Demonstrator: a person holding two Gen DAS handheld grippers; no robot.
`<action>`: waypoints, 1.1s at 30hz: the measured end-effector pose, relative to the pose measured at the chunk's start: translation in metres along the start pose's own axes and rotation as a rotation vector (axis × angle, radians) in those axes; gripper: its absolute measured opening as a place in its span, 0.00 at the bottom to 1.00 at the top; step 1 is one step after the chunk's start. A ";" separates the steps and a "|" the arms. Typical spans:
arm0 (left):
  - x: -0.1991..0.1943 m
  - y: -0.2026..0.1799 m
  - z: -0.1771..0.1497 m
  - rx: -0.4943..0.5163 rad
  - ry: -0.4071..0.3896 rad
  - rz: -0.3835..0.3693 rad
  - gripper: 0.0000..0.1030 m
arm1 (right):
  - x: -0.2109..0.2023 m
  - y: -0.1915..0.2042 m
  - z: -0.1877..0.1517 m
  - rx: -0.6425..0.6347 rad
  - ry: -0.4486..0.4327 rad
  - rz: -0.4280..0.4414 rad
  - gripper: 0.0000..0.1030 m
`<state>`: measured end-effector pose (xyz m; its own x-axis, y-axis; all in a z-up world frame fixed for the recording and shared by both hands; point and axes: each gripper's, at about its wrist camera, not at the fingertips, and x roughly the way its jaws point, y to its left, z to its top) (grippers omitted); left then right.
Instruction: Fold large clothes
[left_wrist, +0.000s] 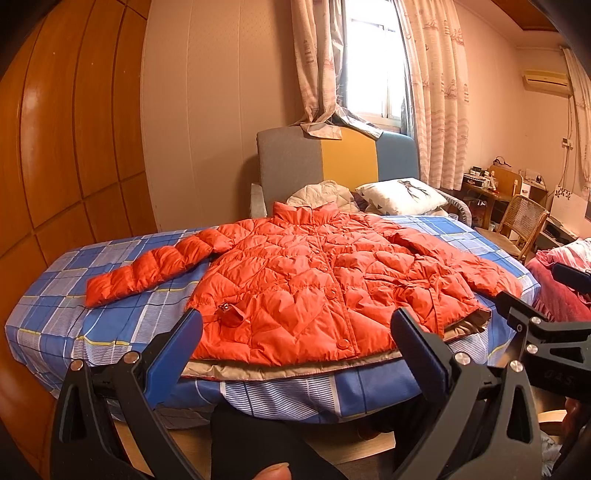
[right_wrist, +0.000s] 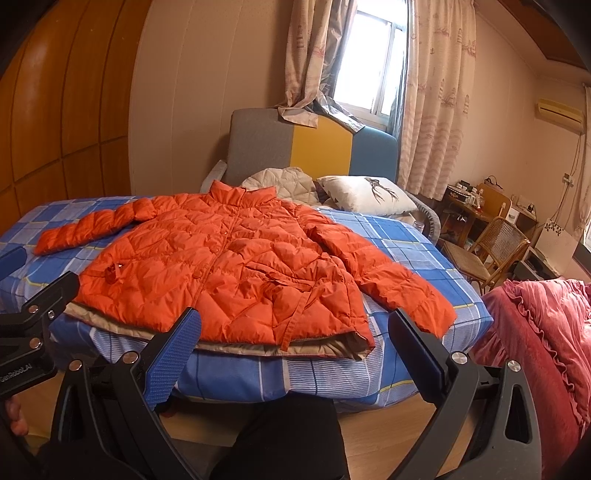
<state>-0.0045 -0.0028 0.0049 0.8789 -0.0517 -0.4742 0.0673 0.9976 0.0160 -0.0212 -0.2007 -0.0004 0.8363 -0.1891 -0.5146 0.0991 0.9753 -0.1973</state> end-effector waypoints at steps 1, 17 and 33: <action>0.001 0.001 0.000 -0.002 0.003 0.000 0.98 | 0.001 0.000 0.000 0.002 0.003 0.002 0.97; 0.031 0.005 -0.018 -0.011 0.083 -0.057 0.98 | 0.064 -0.048 -0.021 0.221 0.169 0.041 0.97; 0.118 0.038 -0.012 -0.088 0.212 -0.026 0.98 | 0.203 -0.230 -0.068 0.853 0.375 -0.166 0.97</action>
<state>0.0962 0.0290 -0.0608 0.7579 -0.0759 -0.6479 0.0388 0.9967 -0.0713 0.0891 -0.4710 -0.1159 0.5629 -0.2123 -0.7988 0.6863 0.6587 0.3085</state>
